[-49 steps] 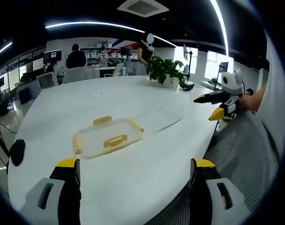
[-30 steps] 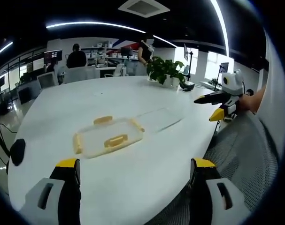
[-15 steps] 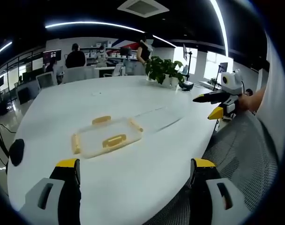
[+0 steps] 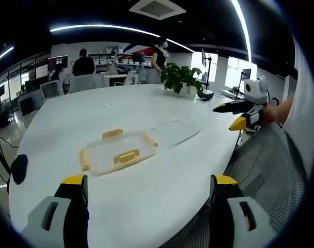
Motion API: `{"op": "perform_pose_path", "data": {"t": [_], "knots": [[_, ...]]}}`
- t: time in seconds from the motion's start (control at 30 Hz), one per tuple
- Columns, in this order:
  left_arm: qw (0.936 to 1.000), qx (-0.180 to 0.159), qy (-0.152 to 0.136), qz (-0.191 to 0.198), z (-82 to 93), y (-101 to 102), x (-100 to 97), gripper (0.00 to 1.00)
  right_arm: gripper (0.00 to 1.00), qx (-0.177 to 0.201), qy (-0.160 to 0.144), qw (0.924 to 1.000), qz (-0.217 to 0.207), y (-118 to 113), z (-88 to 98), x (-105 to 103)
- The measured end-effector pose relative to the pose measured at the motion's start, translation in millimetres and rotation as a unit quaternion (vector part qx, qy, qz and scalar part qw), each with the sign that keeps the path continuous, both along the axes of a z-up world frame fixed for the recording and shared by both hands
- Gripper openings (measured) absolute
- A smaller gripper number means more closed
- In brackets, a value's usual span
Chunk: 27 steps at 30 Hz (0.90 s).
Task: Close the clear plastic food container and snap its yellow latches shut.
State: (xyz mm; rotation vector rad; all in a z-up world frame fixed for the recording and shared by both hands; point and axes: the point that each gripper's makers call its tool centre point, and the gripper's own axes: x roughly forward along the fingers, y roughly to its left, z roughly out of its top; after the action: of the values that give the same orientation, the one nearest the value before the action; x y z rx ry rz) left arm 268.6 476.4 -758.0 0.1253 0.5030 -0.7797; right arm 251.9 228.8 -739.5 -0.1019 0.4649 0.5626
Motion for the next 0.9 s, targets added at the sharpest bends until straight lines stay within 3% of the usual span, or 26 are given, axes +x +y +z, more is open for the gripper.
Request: {"op": "perform_pose_path", "data": {"t": [0.17,0.33,0.9], "knots": [[1.0000,-0.004,-0.001,-0.008,3.4,-3.8,-0.4,0.99,0.83,-0.004,0.001,0.9998,0.021,6.7,0.4,-0.8],[0.9995,0.004,0.002,-0.030,2.4,-9.8,-3.3,0.99,0.77,-0.035,0.011,0.9975,0.061,16.8,-5.9,-4.2],[0.9992,0.003,0.013,-0.038,-0.4,-11.2,16.9,0.95,0.74,-0.055,0.009,0.9932,0.102,35.0,-8.8,19.0]]}}
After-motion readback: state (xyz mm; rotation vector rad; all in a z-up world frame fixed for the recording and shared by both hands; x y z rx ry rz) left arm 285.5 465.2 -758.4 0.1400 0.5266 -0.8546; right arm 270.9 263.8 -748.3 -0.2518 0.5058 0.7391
